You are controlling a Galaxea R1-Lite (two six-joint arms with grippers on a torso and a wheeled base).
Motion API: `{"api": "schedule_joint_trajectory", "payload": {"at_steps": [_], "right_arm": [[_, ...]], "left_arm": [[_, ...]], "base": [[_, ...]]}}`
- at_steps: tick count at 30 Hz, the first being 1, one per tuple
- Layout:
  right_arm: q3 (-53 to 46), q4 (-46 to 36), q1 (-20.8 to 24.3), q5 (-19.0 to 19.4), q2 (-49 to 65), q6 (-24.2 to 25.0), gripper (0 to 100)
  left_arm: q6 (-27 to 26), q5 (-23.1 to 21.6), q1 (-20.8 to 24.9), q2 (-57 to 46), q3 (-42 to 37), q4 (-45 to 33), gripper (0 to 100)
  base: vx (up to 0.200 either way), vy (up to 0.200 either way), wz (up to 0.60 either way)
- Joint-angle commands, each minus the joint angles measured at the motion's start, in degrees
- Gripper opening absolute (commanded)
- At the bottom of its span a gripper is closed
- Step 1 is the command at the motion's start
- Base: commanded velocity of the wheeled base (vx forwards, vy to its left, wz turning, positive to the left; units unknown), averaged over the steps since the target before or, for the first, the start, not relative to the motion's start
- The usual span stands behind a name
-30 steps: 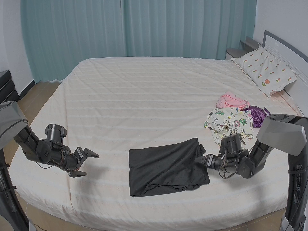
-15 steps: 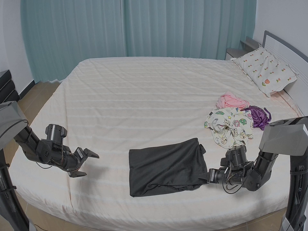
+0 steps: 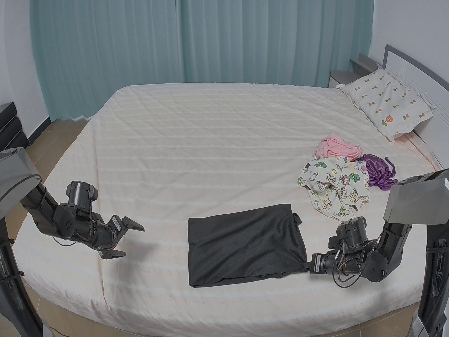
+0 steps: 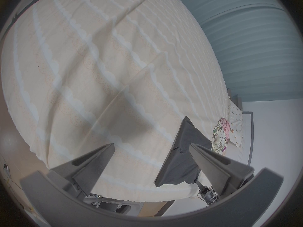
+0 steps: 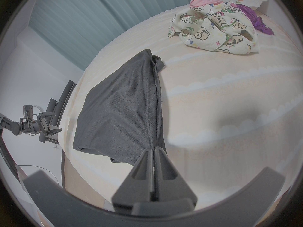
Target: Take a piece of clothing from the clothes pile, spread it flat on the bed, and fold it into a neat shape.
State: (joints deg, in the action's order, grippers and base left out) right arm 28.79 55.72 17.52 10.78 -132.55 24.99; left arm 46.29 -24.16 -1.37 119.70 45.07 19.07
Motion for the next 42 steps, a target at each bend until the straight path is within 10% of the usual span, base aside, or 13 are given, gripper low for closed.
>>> {"api": "schedule_joint_trajectory", "payload": {"at_steps": [1,26,27,42], "right_arm": [[-0.8,0.1,-0.8,0.1,0.4,-0.3,0],[-3.3,-0.9,-4.2,0.5,0.8,-5.6,0],[-3.2,-0.9,-4.2,0.5,0.7,-5.7,100],[22.0,1.9,-2.1,-1.0,-5.7,9.1,100]], "left_arm": [[0.1,0.0,0.0,0.1,0.0,0.0,100],[0.1,0.0,0.0,0.1,0.0,0.0,100],[0.1,0.0,0.0,0.1,0.0,0.0,100],[0.4,0.1,0.0,-0.1,0.0,0.0,100]], "base": [[0.000,0.000,0.00],[0.000,0.000,0.00],[0.000,0.000,0.00],[0.000,0.000,0.00]]}}
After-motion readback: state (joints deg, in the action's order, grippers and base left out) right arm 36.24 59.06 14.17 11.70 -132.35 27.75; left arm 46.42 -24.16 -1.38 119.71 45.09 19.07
